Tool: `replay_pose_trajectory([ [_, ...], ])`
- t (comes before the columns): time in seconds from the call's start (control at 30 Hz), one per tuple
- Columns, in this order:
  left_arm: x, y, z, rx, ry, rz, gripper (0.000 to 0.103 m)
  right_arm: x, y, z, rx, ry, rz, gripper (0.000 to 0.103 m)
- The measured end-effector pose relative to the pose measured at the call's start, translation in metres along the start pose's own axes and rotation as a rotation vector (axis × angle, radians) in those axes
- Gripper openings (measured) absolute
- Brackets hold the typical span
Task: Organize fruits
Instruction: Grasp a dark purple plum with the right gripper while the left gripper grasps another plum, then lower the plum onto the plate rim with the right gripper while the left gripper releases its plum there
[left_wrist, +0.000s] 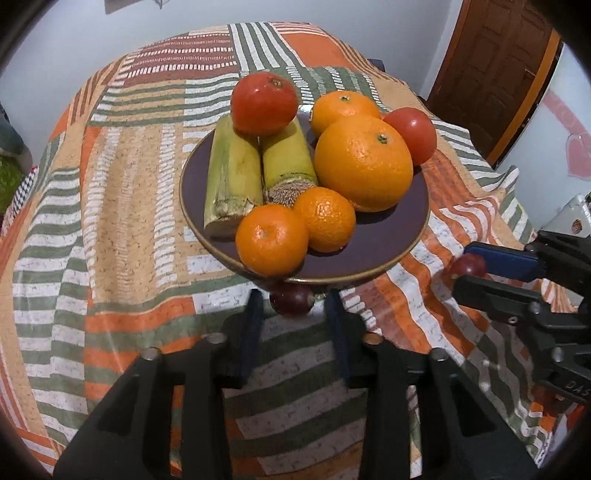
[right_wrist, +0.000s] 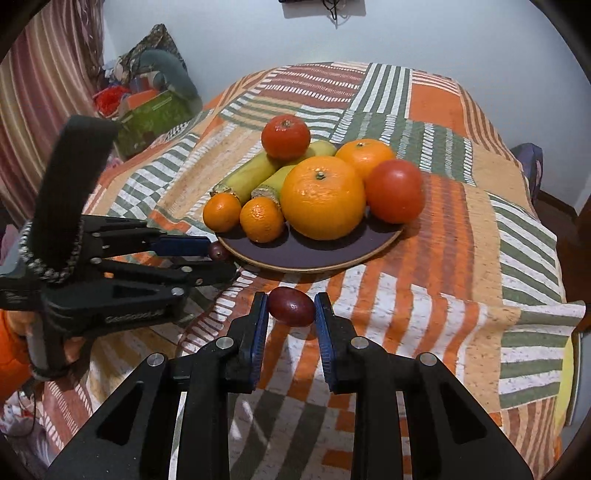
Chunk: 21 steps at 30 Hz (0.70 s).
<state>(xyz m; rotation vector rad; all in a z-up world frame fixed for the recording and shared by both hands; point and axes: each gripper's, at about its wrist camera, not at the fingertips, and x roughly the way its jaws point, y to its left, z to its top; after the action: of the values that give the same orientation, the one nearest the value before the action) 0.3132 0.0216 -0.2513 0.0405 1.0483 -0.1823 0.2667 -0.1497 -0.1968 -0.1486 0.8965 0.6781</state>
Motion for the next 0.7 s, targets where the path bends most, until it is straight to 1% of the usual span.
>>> replay_pose_trajectory([
  [0.13, 0.000, -0.003, -0.001, 0.021, -0.005, 0.031, 0.022, 0.000, -0.003, -0.001, 0.009, -0.006, 0.007, 0.023],
  [0.3, -0.003, 0.000, -0.001, 0.003, 0.000, 0.006, 0.022, -0.002, -0.004, -0.002, 0.020, -0.016, 0.014, 0.023],
  [0.47, -0.015, -0.007, -0.007, 0.031, -0.004, 0.003, 0.022, -0.003, -0.007, -0.002, 0.034, -0.022, 0.012, 0.023],
  [0.57, -0.022, -0.011, -0.006, 0.027, -0.010, -0.017, 0.022, -0.005, -0.009, 0.000, 0.039, -0.029, 0.009, 0.023],
  [0.7, -0.034, -0.022, 0.002, 0.035, -0.044, -0.062, 0.022, -0.007, -0.011, 0.004, 0.042, -0.041, 0.004, 0.023],
])
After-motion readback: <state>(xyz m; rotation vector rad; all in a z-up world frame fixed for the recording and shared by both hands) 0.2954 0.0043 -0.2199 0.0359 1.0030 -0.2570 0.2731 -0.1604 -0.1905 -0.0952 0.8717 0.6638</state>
